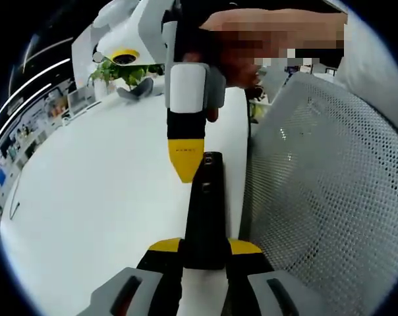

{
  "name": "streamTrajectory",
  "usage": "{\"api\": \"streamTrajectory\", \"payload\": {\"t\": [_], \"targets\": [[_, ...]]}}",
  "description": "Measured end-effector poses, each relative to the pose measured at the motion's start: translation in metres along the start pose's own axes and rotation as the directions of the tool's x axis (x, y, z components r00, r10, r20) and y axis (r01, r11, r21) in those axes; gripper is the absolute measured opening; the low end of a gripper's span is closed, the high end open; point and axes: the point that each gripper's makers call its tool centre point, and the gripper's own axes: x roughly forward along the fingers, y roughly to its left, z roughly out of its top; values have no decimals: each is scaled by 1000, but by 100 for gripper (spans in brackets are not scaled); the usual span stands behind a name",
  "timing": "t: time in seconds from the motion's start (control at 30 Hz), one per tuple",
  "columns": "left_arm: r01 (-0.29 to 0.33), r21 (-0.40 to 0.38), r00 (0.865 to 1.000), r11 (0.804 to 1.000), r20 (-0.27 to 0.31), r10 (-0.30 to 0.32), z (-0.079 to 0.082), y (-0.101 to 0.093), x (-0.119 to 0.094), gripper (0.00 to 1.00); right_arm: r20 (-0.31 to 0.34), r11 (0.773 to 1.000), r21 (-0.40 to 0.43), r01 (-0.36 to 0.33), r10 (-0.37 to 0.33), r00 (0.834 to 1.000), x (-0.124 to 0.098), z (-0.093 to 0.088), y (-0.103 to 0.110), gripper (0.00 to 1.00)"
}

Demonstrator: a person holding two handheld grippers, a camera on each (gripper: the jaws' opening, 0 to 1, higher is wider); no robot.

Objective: Press the specified remote control buttons in sequence, fully releasing each button before pressing the next.

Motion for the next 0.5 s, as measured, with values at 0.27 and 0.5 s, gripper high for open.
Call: {"api": "streamTrajectory", "payload": {"t": [0.27,0.5], "targets": [[0,0,1000,1000,-1,0,0,0,0,24,-37,1000,-15,15,-15,999,7,-14,-2,0],[1,2,1000,1000,-1,-1,0,0,0,24,-56,999,-27,27,-28,998,11,-16,-3,0]]}}
